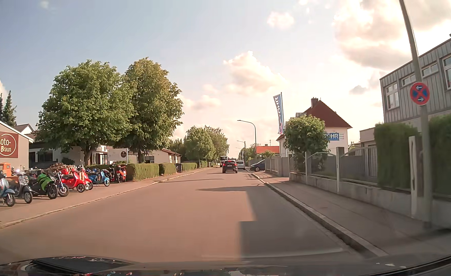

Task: Follow the waypoints while adhering to traffic rules and regulations

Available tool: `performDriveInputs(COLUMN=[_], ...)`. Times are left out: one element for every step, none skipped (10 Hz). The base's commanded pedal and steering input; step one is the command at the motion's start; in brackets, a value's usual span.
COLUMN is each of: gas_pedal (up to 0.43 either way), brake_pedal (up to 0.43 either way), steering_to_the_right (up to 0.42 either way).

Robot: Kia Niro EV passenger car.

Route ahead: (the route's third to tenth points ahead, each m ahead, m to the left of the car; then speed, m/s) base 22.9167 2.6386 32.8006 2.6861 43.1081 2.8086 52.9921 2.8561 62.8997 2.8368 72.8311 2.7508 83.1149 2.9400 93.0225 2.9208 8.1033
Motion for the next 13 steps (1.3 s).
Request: performDriveInputs(gas_pedal=[0.000, 0.000, 0.000, 0.000, 0.000, 0.000, 0.000, 0.000, 0.000, 0.000, 0.000, 0.000, 0.000], brake_pedal=[0.012, 0.012, 0.012, 0.012, 0.012, 0.012, 0.012, 0.018, 0.018, 0.018, 0.018, 0.024, 0.030], steering_to_the_right=[-0.010, -0.012, -0.015, -0.017, -0.016, -0.011, -0.009, -0.009, -0.008, -0.007, -0.006, -0.006, -0.006])
